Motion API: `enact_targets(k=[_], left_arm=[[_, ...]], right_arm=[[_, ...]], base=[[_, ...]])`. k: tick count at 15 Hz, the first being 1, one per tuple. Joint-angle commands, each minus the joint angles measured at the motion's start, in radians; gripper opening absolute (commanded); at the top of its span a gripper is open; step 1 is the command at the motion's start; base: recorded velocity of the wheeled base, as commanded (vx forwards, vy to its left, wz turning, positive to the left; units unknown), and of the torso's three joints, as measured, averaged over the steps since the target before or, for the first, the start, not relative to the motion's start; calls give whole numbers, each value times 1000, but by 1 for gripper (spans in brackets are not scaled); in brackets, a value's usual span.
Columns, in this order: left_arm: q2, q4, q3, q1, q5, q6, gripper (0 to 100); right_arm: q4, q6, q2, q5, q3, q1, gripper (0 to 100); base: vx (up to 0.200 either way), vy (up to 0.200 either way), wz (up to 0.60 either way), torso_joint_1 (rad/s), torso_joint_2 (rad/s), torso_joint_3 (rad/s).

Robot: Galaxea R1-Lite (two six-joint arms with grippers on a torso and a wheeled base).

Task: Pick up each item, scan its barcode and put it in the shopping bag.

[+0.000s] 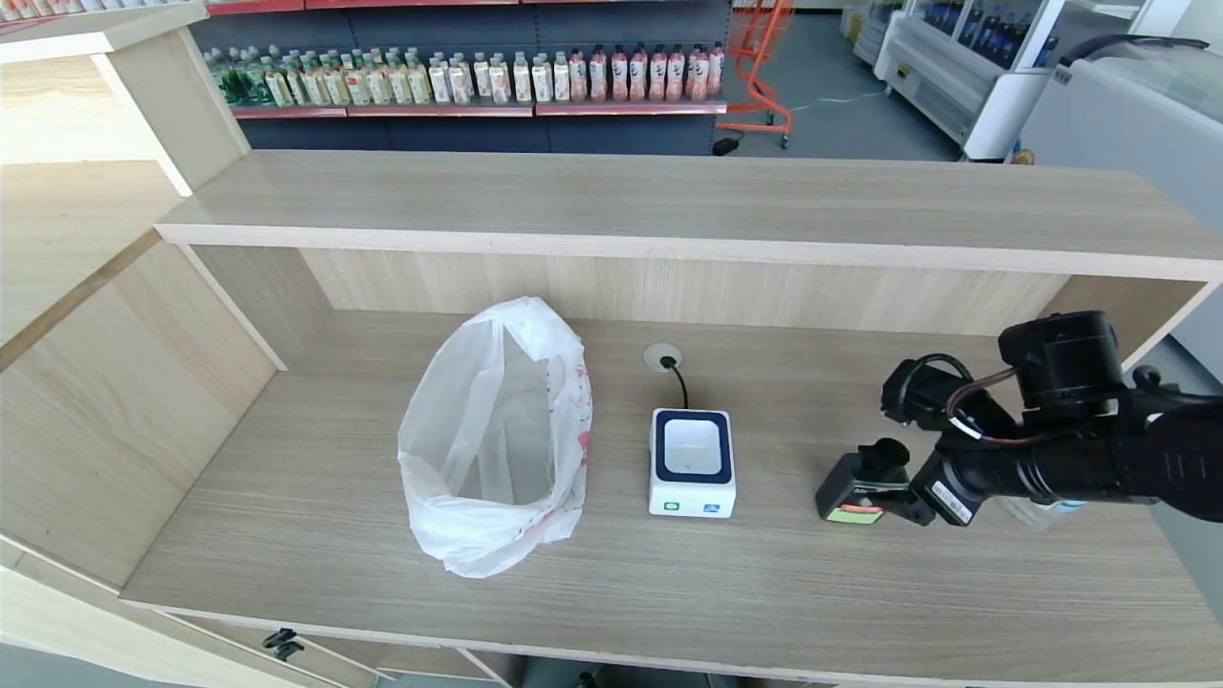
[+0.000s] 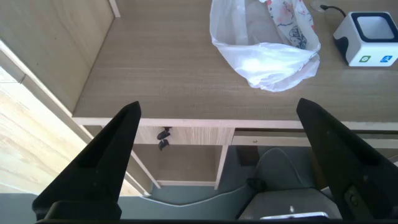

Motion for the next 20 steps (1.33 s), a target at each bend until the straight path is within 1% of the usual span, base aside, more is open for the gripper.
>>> enact_targets(k=[1, 5, 6, 8, 9, 14, 16, 18, 19, 20], left_arm=[[1, 0, 0, 0, 0, 0, 100], [1, 0, 0, 0, 0, 0, 100], [1, 0, 0, 0, 0, 0, 100], [1, 0, 0, 0, 0, 0, 100], [1, 0, 0, 0, 0, 0, 100], [1, 0, 0, 0, 0, 0, 100], [1, 0, 0, 0, 0, 0, 100], [1, 0, 0, 0, 0, 0, 100], [1, 0, 0, 0, 0, 0, 100], [1, 0, 0, 0, 0, 0, 100]], right_arm=[[-31, 1, 68, 11, 1, 25, 100], [-66, 1, 120, 17, -2, 75, 100], [-103, 2, 140, 15, -1, 98, 100], [-122, 4, 154, 14, -1, 114, 100], [-122, 4, 163, 14, -1, 115, 0], [-126, 10, 158, 15, 4, 112, 0], [-169, 45, 138, 18, 4, 112, 0], [-172, 107, 68, 15, -2, 111, 0], [-168, 117, -7, -8, 2, 88, 0], [-165, 102, -76, -55, 33, 52, 0]], base=[[0, 0, 0, 0, 0, 0], [0, 0, 0, 0, 0, 0], [0, 0, 0, 0, 0, 0], [0, 0, 0, 0, 0, 0], [0, 0, 0, 0, 0, 0], [0, 0, 0, 0, 0, 0], [0, 0, 0, 0, 0, 0], [0, 0, 0, 0, 0, 0], [0, 0, 0, 0, 0, 0], [0, 0, 0, 0, 0, 0]])
